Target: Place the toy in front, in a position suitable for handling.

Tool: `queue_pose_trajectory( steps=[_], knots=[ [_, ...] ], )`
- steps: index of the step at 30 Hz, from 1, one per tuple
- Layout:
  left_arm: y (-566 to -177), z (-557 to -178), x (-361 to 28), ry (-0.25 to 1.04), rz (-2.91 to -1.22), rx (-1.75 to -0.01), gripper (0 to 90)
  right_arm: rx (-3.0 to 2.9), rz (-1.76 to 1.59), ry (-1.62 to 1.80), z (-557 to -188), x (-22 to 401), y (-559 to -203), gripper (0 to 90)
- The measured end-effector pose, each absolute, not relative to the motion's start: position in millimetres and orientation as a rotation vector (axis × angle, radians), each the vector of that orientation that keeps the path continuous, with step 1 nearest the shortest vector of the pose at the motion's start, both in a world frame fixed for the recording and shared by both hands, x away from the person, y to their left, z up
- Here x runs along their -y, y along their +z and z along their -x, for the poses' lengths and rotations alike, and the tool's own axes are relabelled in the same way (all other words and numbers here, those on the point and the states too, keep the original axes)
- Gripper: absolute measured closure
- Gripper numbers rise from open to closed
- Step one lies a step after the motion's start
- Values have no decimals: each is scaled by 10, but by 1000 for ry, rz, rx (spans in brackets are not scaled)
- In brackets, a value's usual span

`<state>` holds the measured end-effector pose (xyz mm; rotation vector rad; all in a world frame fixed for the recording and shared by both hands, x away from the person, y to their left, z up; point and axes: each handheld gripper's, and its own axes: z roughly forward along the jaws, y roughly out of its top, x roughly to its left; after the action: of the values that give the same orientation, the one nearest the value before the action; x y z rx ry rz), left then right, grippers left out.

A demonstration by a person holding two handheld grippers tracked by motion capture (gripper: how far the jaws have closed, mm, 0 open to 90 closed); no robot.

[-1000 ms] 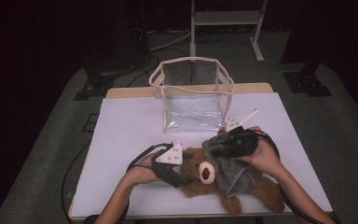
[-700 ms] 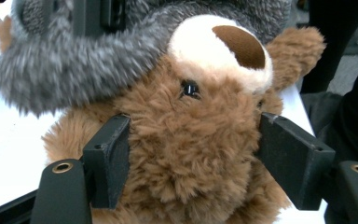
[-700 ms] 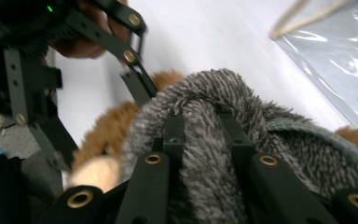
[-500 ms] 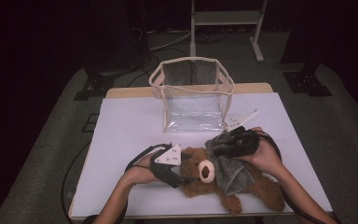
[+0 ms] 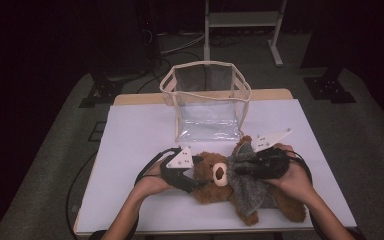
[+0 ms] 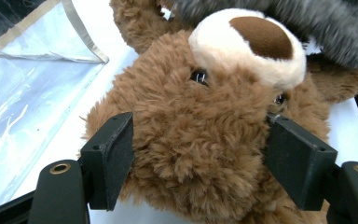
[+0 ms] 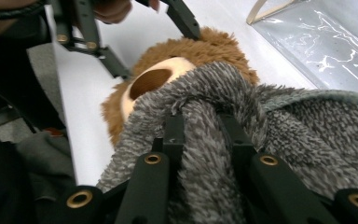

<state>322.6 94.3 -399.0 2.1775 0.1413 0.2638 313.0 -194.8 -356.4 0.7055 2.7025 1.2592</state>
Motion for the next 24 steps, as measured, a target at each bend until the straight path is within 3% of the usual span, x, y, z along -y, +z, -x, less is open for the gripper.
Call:
queue_pose_trajectory(
  steps=[5, 8, 12, 19, 24],
  knots=[
    [-3920, -3158, -931, 205, -2134, -55, 272, -2645, -735, 1231, -3289, 1884, -3636, 749],
    [-3942, -3133, -876, 243, -2155, -36, 269, -2629, -766, 1254, -3349, 1910, -3641, 749],
    [-4005, -3177, -860, 291, -2160, -90, 310, -2628, -740, 1280, -3255, 1934, -3609, 751],
    [-4033, -3236, -827, 327, -2130, -223, 280, -2645, -651, 1308, -3033, 1841, -3565, 752],
    [-4000, -3235, -856, 310, -2125, -224, 285, -2636, -642, 1300, -3017, 1840, -3603, 752]
  ],
)
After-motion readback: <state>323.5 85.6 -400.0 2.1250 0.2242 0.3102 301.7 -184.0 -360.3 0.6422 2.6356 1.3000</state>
